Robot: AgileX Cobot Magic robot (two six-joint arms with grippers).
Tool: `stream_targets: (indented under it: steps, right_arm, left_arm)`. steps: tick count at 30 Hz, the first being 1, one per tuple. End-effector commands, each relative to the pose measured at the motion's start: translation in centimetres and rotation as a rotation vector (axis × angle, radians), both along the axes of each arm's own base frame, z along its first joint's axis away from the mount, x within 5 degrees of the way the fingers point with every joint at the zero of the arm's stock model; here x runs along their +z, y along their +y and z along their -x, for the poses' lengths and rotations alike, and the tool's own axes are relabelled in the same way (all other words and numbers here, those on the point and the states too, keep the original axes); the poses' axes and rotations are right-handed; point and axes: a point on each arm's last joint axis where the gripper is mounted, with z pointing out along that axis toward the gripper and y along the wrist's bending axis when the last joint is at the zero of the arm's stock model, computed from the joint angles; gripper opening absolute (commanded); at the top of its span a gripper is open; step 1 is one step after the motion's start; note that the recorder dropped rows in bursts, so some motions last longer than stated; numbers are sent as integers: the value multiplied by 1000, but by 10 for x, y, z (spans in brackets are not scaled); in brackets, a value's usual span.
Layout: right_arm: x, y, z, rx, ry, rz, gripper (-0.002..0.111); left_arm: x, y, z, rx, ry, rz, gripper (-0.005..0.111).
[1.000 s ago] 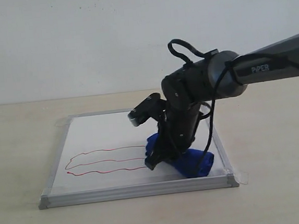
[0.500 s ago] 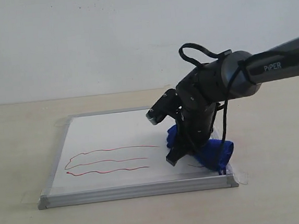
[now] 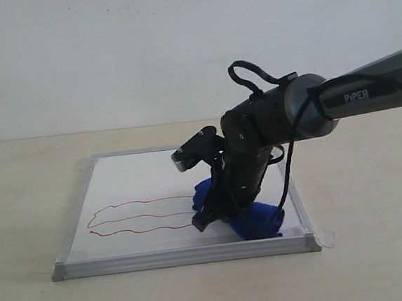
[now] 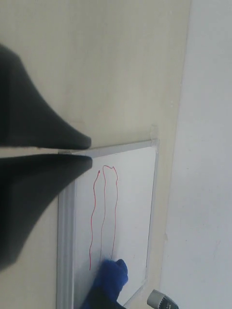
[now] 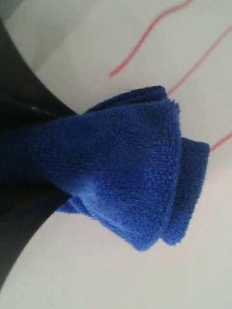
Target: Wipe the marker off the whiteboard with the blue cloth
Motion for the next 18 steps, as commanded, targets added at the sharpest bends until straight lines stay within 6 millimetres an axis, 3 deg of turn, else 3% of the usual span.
stream_targets:
  steps: [1, 7, 14, 18]
  right_arm:
    - [-21, -54, -11, -157, 32, 274, -1]
    - [-25, -49, 2, -98, 123, 313, -1]
    - [-27, 1, 34, 142, 311, -55, -1]
    - [-23, 5, 35, 176, 310, -96, -1]
  left_arm:
    - [0, 0, 0, -1, -9, 9, 4]
    - [0, 0, 0, -1, -9, 9, 4]
    - [0, 0, 0, -1, -9, 9, 4]
    - [0, 0, 0, -1, -9, 9, 4]
